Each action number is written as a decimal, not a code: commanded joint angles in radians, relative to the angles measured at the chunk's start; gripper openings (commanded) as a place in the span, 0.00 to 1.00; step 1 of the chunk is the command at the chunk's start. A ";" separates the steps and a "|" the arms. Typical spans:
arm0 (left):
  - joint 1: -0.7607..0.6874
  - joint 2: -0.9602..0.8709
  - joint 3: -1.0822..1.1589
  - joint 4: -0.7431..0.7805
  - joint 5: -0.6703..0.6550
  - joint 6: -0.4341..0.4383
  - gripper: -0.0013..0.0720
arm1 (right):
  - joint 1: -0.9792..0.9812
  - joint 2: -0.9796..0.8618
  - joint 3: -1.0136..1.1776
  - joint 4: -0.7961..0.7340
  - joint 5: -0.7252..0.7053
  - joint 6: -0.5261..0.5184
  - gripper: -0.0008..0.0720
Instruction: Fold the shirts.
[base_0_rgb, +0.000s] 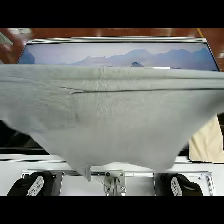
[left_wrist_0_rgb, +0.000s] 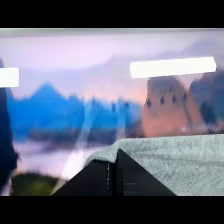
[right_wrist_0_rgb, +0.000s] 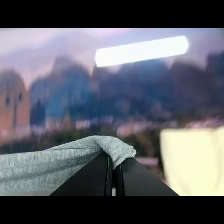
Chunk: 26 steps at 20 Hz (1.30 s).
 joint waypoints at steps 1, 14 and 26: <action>0.000 -0.106 -0.220 0.060 0.046 -0.003 0.07 | 0.001 -0.224 -0.090 0.103 0.052 -0.023 0.09; -0.053 -0.772 -0.322 -0.202 0.799 0.186 0.07 | 0.321 -0.995 -0.157 0.148 -1.057 -0.010 0.09; -0.041 -0.932 -0.301 -0.186 0.667 0.181 0.07 | 0.308 -1.091 -0.157 0.161 -0.761 0.057 0.09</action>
